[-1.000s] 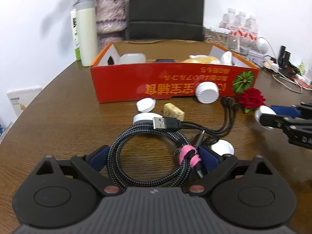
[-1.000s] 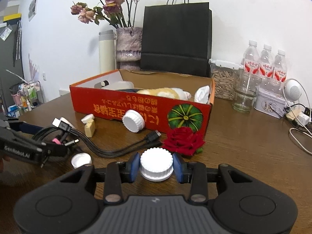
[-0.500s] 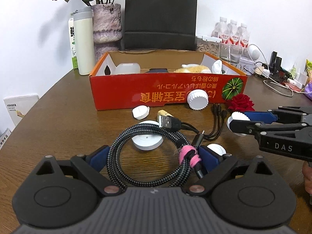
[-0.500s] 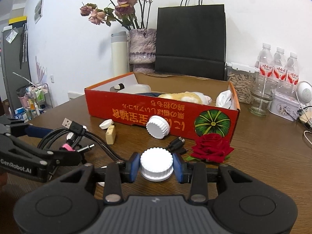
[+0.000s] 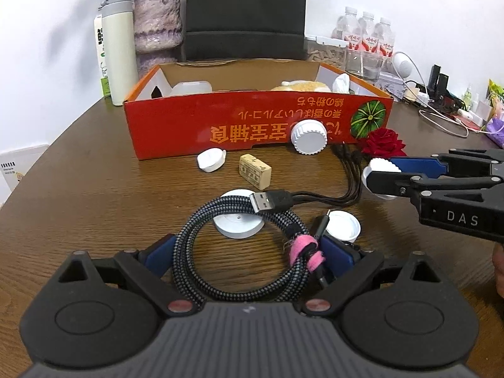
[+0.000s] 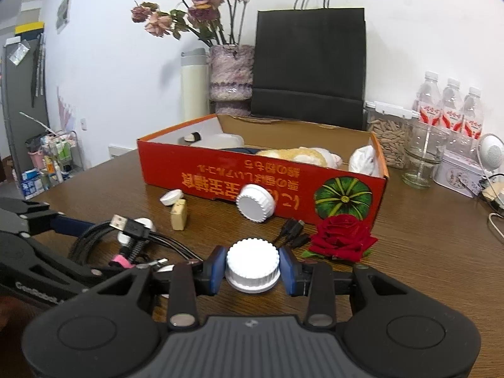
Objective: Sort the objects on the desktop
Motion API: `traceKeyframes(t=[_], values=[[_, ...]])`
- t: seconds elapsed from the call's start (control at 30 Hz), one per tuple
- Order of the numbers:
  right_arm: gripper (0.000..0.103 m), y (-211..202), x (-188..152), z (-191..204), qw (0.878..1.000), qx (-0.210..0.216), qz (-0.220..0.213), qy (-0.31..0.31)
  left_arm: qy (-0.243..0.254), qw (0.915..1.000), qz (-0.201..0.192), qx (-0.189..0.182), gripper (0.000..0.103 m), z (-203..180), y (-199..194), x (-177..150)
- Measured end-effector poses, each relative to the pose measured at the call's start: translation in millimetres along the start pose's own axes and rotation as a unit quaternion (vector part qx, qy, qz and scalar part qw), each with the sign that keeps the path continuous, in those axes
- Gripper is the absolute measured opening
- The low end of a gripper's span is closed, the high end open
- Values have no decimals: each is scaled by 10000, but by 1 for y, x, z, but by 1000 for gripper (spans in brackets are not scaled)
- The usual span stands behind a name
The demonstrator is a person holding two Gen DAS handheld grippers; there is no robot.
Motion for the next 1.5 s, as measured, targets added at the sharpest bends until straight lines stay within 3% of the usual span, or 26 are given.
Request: traceKeyframes(t=[0.13,0.2,0.27,0.47,0.77,1.07,1.23,1.33,1.5], values=[[38,7,-2,-6,9997,-15,211,113,-30,10000,-35,-14,97,1,0,1],[50,7,-2,-8,9997,0,169,150,-41,10000,-49,-34,97,1,0,1],[54,4,0,-7,9999,-51,19,93,-54,9999,-62,-83,97,1,-2,1],[54,-3,3,8,9995,56,-209,-224,1,9997,-201,-144,97,0,-13,5],[54,-13,17,44,9945,1008,-270,26,268,9992,65,-284,97,1,-15,-8],[40,16,26,79,9909,1321,199,142,746,9960,200,-455,97,7,-15,-12],[27,34,21,94,9925,1129,459,-115,892,9938,196,-634,97,11,-14,-11],[21,33,19,98,9919,1190,400,-183,877,9938,164,-657,97,16,-13,-10],[20,30,18,101,9924,1145,322,-310,697,9963,104,-482,96,34,-15,-7]])
Point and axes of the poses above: each gripper's, at about its wrist camera, not at the fingertips, and y roughly the way its jaws point, z to its left, x to its top, the point moved 7 cm from there along y, roughly the way its jaws point, and after that the axes turned 11 degrees about -x, right-handed, at the moved point
